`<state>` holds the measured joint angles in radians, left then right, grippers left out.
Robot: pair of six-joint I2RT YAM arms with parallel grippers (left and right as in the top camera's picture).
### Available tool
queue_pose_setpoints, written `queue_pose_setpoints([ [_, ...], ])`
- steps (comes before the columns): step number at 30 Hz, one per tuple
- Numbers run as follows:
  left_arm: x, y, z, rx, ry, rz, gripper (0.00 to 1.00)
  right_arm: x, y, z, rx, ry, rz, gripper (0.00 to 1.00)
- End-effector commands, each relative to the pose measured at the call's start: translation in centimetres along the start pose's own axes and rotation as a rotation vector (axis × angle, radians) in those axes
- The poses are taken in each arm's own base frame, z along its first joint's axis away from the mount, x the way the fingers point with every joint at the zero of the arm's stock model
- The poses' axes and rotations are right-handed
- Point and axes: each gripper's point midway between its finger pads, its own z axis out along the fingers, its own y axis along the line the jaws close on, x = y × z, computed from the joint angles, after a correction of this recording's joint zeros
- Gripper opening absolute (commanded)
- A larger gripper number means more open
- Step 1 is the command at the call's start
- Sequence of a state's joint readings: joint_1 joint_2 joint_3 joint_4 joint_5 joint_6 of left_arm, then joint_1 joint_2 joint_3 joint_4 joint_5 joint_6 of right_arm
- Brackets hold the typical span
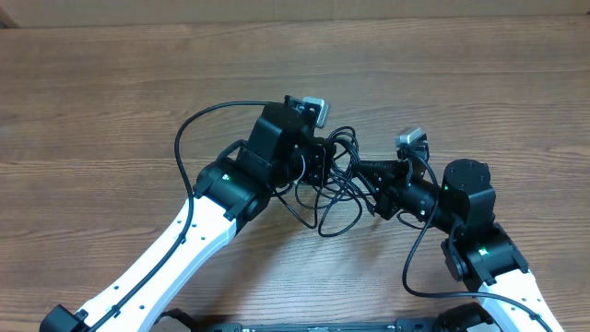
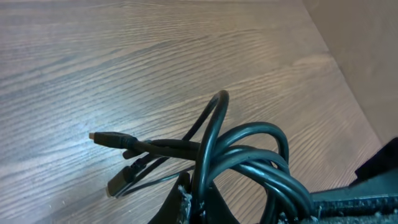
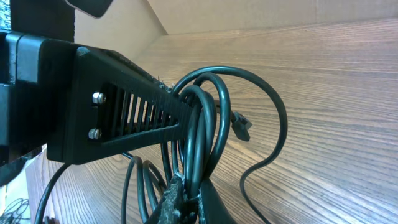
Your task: Untangle cables
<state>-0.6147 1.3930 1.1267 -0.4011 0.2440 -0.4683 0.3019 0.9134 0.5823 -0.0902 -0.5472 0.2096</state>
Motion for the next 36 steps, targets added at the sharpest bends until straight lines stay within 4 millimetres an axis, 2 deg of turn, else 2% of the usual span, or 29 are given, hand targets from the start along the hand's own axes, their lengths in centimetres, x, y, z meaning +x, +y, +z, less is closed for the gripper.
queue_pose_setpoints([
  [1,-1.8,0.9,-0.8,-0.061,-0.079,-0.126,0.04,-0.4,0.6,-0.2,-0.019,-0.009,-0.004,0.04],
  [10,-3.1,3.4,-1.3,-0.177,-0.198,-0.460,0.04,-0.2,-0.5,-0.2,0.040,-0.007,0.057,0.04],
  [17,-3.5,4.1,-1.5,-0.204,-0.240,-0.526,0.04,0.0,-1.6,-0.3,0.104,-0.009,0.094,0.04],
  [19,-3.5,4.0,-1.5,-0.210,-0.232,-0.462,0.04,0.1,-1.6,-0.3,0.105,-0.005,0.095,0.05],
  [20,-3.5,4.0,-1.5,-0.215,-0.224,-0.408,0.04,0.1,-1.6,-0.3,0.105,-0.005,0.096,0.09],
  [23,-3.2,3.5,-1.3,-0.204,-0.182,-0.212,0.04,0.1,-1.5,-0.2,0.098,-0.003,0.090,0.33],
  [27,-2.4,1.9,-0.9,-0.132,-0.101,0.119,0.04,-0.2,-1.3,-0.2,0.089,-0.013,0.080,0.55],
  [32,-1.6,-0.4,-0.7,-0.006,-0.058,0.278,0.04,-1.0,0.9,-0.2,-0.033,-0.030,0.043,0.58],
  [36,-1.7,-1.8,-0.8,0.068,-0.061,0.285,0.04,-1.1,1.2,-0.2,-0.051,-0.032,0.037,0.56],
])
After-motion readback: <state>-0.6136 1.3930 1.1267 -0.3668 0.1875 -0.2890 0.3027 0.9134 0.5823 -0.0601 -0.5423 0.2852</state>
